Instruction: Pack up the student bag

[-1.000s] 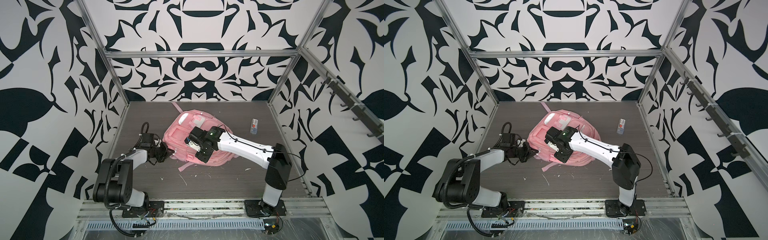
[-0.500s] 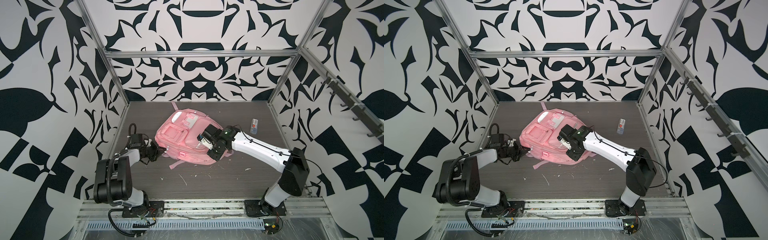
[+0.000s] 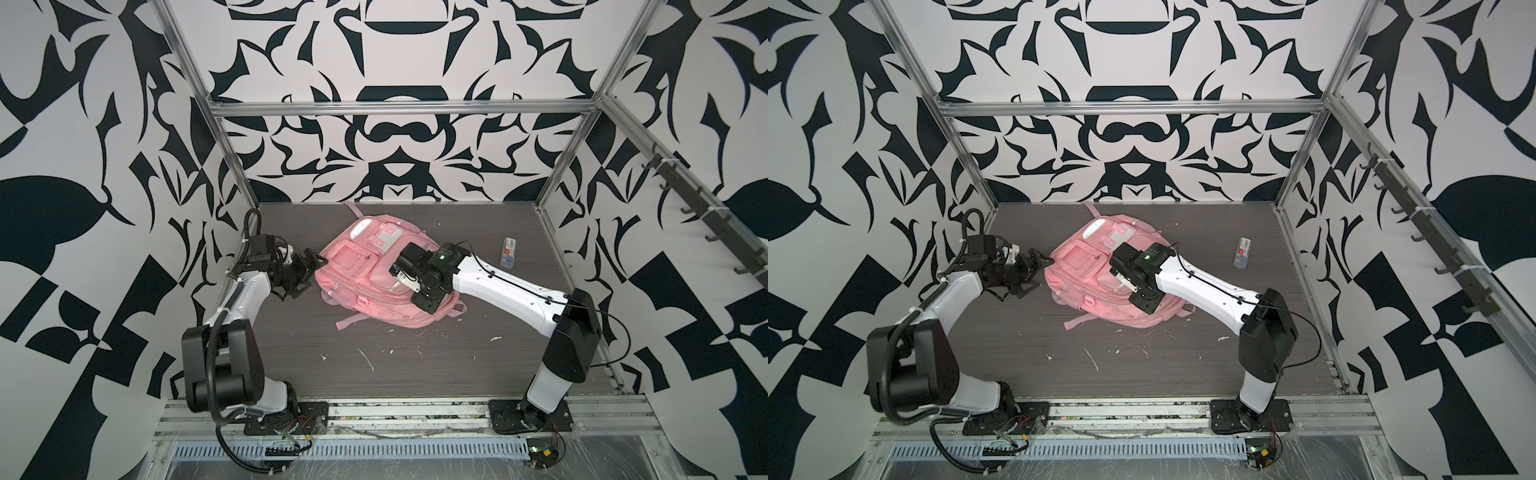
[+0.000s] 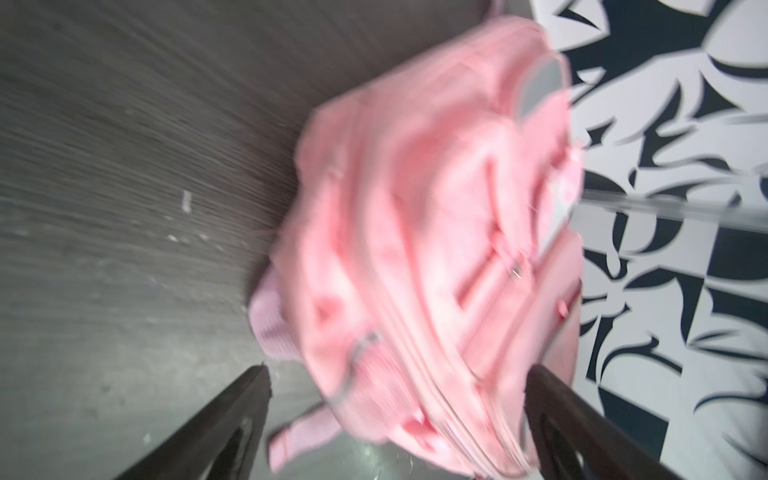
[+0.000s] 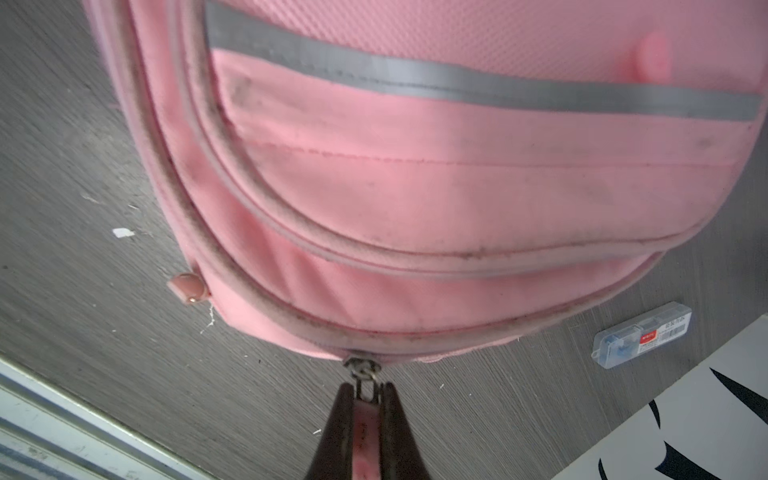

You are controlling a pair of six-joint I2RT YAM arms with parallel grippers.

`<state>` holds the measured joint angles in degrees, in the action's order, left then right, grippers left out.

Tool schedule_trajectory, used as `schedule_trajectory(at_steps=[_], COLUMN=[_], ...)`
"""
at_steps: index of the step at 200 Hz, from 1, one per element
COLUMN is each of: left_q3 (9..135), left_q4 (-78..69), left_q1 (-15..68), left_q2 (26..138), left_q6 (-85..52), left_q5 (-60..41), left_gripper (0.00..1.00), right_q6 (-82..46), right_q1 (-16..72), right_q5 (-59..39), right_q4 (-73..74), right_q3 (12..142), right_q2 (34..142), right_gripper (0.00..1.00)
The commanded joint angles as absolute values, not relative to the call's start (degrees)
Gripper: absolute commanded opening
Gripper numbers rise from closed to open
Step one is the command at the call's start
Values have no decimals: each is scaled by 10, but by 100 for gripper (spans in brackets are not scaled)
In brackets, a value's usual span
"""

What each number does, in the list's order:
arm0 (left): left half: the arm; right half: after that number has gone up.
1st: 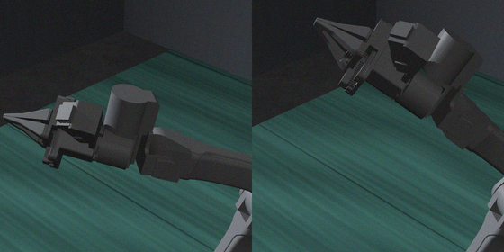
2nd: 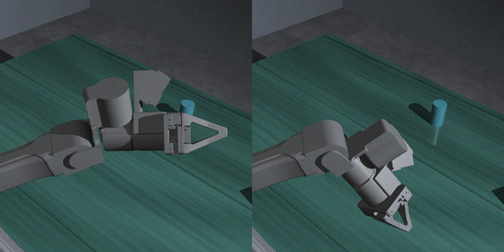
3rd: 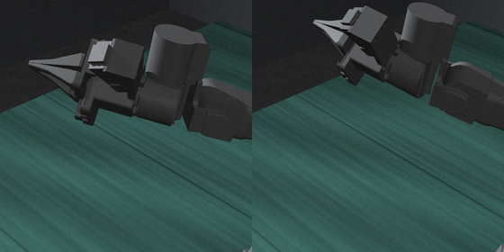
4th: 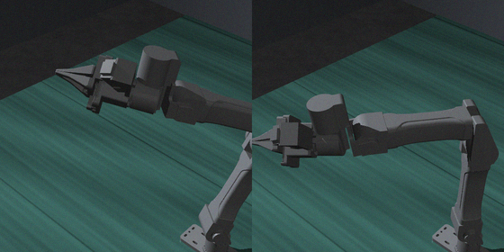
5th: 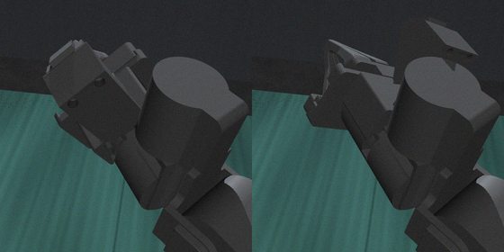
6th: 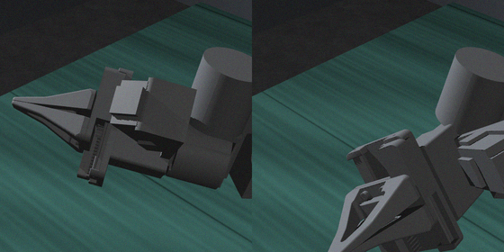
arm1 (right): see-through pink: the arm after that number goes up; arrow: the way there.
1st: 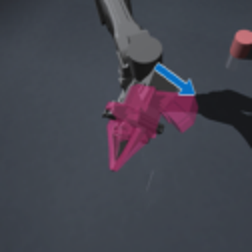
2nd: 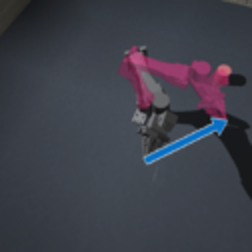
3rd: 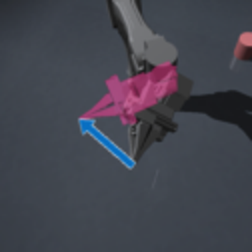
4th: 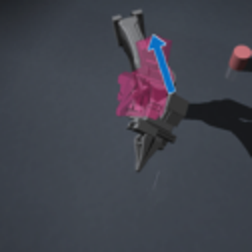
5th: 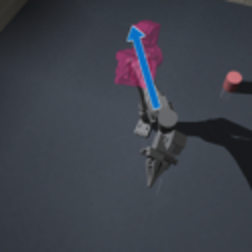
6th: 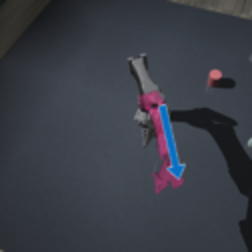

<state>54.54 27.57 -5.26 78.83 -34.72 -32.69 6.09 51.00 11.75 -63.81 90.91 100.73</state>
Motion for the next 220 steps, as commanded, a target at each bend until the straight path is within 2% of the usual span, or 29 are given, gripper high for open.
schedule_trajectory(at_steps=[1, 17, 45, 54, 72, 108, 139, 177, 220], left_q3=[512, 475, 446, 436, 430, 416, 428, 428, 463], left_q4=[352, 282, 185, 146, 100, 48, 61, 103, 175], left_q1=[-5, 64, 150, 158, 162, 160, 147, 81, 42], left_q2=[735, 703, 744, 759, 793, 828, 837, 811, 827], left_q6=[-380, -467, -557, -581, -598, -616, -601, -561, -483], left_q5=[-355, -369, -350, -350, -358, -357, -350, -353, -365], left_gripper=[99, 99, 98, 96, 86, 38, 0, 0, 0], right_q6=[41, 41, 37, 36, 30, 12, 9, 17, 25], right_q1=[530, 541, 562, 570, 580, 582, 582, 573, 508], right_q5=[116, 88, 58, 52, 37, 11, 33, 132, 141], right_q4=[-647, -646, -643, -643, -632, -601, -605, -595, -581], right_q3=[969, 997, 1039, 1048, 1052, 1051, 1042, 916, 845], right_q2=[1017, 1036, 1065, 1074, 1082, 1085, 1086, 1044, 974], right_gripper=[0, 0, 0, 0, 0, 0, 0, 0, 0])
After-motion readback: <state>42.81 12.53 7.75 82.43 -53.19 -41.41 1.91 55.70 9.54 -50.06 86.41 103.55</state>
